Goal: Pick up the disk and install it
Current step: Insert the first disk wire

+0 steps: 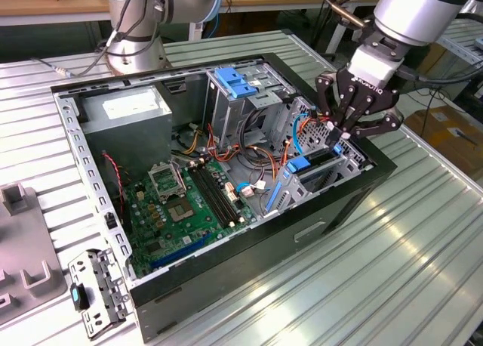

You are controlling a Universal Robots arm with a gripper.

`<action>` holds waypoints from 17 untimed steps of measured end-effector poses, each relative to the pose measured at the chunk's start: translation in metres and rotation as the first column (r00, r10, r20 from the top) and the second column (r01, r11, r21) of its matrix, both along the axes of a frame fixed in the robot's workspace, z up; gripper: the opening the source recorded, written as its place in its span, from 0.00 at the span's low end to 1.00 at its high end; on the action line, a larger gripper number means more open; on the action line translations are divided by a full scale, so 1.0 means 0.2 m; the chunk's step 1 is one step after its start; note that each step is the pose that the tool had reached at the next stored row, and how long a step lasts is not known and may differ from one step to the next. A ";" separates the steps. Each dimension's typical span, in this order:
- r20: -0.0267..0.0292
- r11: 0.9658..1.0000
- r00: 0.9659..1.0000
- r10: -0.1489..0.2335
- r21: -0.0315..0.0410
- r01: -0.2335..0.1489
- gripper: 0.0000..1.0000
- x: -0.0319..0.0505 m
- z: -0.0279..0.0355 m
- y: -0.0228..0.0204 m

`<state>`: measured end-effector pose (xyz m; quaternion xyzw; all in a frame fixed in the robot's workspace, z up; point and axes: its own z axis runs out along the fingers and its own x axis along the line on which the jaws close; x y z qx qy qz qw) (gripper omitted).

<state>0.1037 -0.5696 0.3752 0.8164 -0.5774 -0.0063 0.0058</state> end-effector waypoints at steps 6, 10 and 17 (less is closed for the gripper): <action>0.000 0.996 0.996 0.090 0.001 -0.090 0.11 0.019 0.000 0.000; 0.000 0.992 0.992 0.126 0.002 -0.126 0.11 0.020 0.002 0.000; 0.000 0.988 0.988 0.155 0.001 -0.155 0.11 0.029 0.003 0.004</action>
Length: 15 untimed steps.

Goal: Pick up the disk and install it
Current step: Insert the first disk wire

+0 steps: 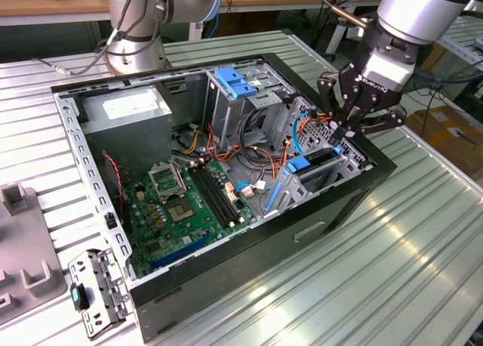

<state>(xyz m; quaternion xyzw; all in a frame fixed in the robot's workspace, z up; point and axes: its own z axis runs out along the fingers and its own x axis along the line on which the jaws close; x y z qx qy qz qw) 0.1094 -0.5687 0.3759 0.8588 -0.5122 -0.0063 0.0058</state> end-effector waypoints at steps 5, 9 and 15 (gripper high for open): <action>0.000 1.000 1.000 0.009 0.000 -0.009 0.11 0.032 -0.001 0.008; 0.000 0.999 0.999 0.035 0.000 -0.035 0.11 0.051 -0.001 0.011; 0.000 0.993 0.993 0.119 0.000 -0.119 0.11 0.056 0.003 0.011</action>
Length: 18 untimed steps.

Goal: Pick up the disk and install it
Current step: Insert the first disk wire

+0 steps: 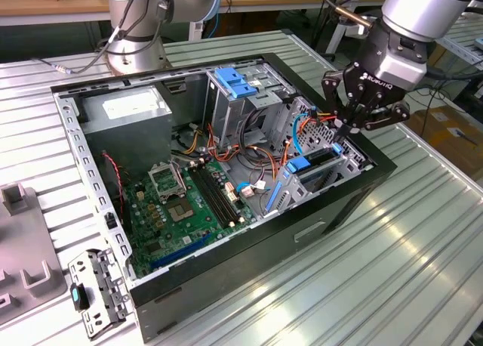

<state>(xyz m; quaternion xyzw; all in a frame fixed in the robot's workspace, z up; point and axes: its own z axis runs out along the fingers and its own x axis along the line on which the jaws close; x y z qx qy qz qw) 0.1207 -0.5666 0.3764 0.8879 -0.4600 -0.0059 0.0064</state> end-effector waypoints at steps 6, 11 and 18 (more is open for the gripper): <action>0.000 1.000 1.000 0.016 0.000 -0.016 0.11 0.041 0.000 0.008; 0.000 0.999 0.999 0.053 0.000 -0.053 0.11 0.071 0.000 0.014; -0.001 0.990 0.990 0.138 0.000 -0.138 0.11 0.079 0.002 0.016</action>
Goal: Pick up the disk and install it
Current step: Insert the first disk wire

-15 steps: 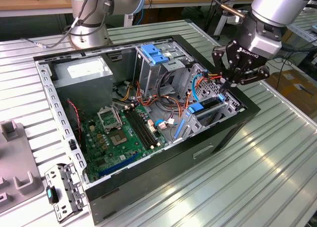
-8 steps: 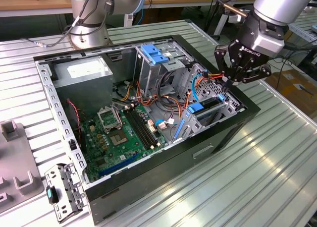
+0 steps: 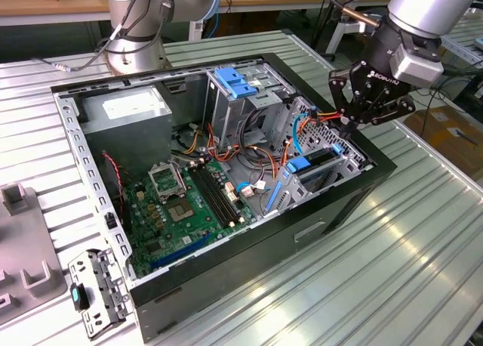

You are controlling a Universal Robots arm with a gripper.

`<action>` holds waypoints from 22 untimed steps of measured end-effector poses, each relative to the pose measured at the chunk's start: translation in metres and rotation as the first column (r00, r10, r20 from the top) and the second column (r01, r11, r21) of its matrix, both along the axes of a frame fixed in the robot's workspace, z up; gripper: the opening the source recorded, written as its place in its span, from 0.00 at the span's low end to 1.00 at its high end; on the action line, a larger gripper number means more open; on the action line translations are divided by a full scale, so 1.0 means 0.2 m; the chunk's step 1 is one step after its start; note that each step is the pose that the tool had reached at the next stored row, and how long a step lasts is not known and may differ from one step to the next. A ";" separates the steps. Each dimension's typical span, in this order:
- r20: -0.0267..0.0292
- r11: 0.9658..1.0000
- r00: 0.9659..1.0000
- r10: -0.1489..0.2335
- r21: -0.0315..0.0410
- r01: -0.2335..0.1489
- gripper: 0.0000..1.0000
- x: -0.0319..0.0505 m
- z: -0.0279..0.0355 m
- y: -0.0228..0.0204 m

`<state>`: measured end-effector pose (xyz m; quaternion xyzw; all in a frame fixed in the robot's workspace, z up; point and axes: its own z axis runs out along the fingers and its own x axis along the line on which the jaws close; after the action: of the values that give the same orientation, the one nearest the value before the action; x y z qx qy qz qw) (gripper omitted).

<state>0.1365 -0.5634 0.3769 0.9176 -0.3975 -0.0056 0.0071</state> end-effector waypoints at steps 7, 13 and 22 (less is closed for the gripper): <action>0.000 1.000 1.000 0.023 -0.003 -0.023 0.11 0.036 0.000 0.022; -0.005 0.987 0.987 0.160 -0.003 -0.160 0.11 0.040 0.034 0.023; -0.010 0.966 0.965 0.260 -0.002 -0.260 0.11 0.061 0.068 0.027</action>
<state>0.1487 -0.5580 0.3904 0.9618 -0.2735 -0.0083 0.0110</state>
